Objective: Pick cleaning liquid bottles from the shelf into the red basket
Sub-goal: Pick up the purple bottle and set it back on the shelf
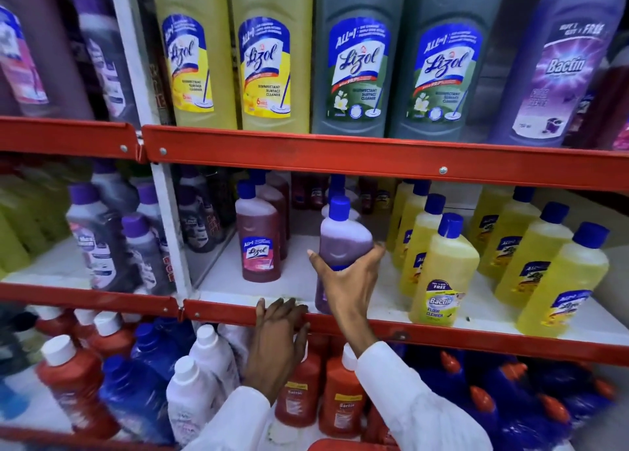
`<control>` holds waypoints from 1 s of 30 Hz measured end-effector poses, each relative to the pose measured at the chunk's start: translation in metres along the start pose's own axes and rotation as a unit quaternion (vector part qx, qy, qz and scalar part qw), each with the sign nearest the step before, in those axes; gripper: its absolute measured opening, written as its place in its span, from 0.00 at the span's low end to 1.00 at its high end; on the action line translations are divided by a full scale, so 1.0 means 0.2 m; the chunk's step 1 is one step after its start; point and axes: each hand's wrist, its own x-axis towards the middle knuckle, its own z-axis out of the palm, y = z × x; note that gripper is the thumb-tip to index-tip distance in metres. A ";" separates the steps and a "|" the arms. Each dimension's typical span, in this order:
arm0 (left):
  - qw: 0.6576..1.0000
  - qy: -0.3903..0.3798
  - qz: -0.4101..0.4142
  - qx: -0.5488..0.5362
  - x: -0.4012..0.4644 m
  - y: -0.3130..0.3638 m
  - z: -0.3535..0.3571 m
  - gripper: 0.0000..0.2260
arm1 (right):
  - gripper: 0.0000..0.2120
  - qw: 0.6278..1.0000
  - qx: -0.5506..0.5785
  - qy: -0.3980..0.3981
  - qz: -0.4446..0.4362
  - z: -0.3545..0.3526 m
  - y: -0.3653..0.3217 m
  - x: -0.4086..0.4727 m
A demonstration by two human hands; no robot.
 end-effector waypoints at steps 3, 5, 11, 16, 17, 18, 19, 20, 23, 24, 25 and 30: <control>1.000 -0.002 -0.004 0.002 0.00 -0.01 0.01 0.15 | 0.45 1.000 -0.019 -0.005 0.003 0.04 0.04 -0.01; 1.000 -0.001 -0.002 0.000 0.00 -0.01 0.01 0.15 | 0.45 1.000 -0.023 -0.006 0.005 0.05 0.05 -0.01; 1.000 0.002 -0.003 -0.007 0.00 -0.02 0.03 0.14 | 0.48 1.000 -0.022 -0.013 0.004 0.04 0.09 0.02; 1.000 0.016 0.001 -0.023 0.00 -0.03 0.05 0.13 | 0.46 0.999 -0.021 -0.033 -0.001 0.02 0.10 0.03; 1.000 0.018 0.001 -0.021 0.00 -0.03 0.05 0.13 | 0.46 0.999 -0.022 -0.035 -0.001 0.02 0.10 0.03; 1.000 0.018 -0.001 -0.018 -0.01 -0.02 0.04 0.13 | 0.46 0.999 -0.022 -0.037 -0.002 0.02 0.10 0.03; 1.000 0.018 -0.002 -0.014 -0.01 -0.02 0.04 0.13 | 0.47 0.999 -0.023 -0.039 -0.001 0.01 0.10 0.03; 1.000 0.017 -0.003 -0.008 -0.01 -0.01 0.03 0.14 | 0.47 0.999 -0.024 -0.041 0.000 0.01 0.10 0.03; 1.000 0.013 0.000 0.009 -0.03 0.00 0.01 0.17 | 0.48 0.998 -0.025 -0.061 0.002 -0.04 0.09 0.01; 1.000 0.012 0.000 0.016 -0.03 0.01 0.01 0.18 | 0.48 0.997 -0.022 -0.069 0.000 -0.07 0.10 0.01; 1.000 0.009 -0.003 0.024 -0.04 0.02 0.01 0.19 | 0.47 0.997 -0.021 -0.073 -0.004 -0.12 0.11 0.00; 0.996 0.074 0.039 -0.023 -0.08 0.14 0.04 0.15 | 0.26 0.997 -0.021 0.041 -0.066 -0.42 0.23 -0.07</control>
